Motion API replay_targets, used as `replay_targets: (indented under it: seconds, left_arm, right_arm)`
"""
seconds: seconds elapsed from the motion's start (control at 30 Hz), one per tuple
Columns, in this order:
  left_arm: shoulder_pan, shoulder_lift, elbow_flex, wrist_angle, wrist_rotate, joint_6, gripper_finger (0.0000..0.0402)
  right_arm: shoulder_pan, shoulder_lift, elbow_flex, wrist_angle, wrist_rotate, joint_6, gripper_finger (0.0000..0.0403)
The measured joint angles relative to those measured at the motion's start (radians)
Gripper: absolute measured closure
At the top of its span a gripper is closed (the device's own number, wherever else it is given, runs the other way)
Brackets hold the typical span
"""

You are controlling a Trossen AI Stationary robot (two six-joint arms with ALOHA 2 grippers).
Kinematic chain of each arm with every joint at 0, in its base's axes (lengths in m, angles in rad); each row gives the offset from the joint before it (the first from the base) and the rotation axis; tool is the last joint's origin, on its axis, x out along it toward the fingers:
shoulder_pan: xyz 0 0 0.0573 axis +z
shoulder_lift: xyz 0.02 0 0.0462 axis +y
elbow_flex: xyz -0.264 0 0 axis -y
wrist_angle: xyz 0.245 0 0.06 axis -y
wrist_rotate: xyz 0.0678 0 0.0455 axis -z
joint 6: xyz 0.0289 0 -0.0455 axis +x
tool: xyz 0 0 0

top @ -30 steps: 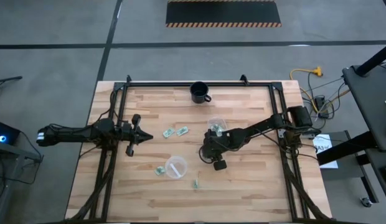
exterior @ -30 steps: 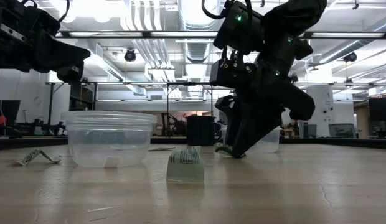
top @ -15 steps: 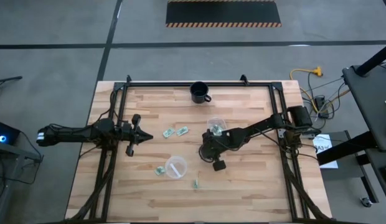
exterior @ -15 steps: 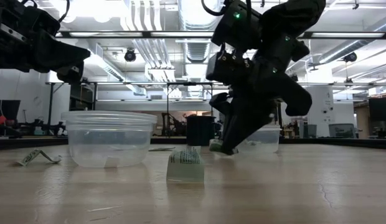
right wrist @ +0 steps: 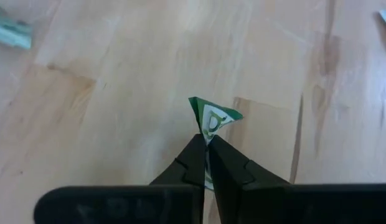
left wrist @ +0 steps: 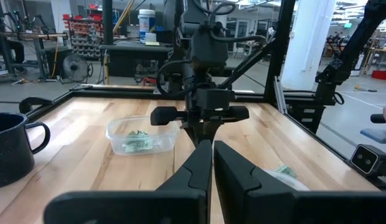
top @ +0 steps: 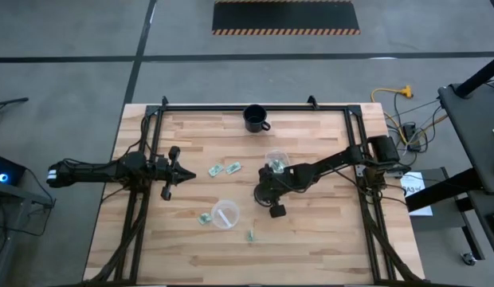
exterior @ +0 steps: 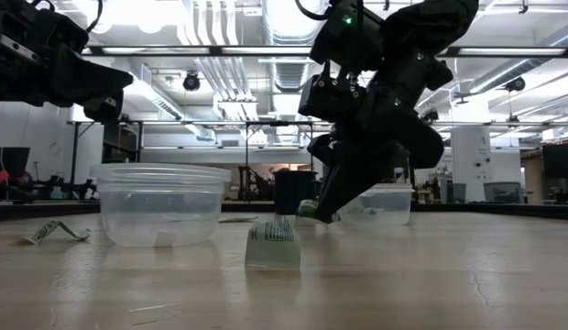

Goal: Pick and place items into bin
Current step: Put the green stevia packet into the right transparent bin

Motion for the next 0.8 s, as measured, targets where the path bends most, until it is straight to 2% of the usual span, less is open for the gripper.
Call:
replay_targets:
  seconds: [0.1, 0.43, 0.8]
  left_arm:
    - [0.0, 0.0, 0.0, 0.0, 0.0, 0.0, 0.0402]
    - [0.0, 0.0, 0.0, 0.0, 0.0, 0.0, 0.0402]
    - [0.0, 0.0, 0.0, 0.0, 0.0, 0.0, 0.0402]
  right_arm:
    - [-0.001, 0.0, 0.0, 0.004, 0.008, 0.007, 0.0396]
    - [0.006, -0.01, 0.02, -0.031, 0.184, -0.025, 0.0396]
    - [0.08, -0.012, 0.048, -0.086, 0.553, -0.086, 0.0396]
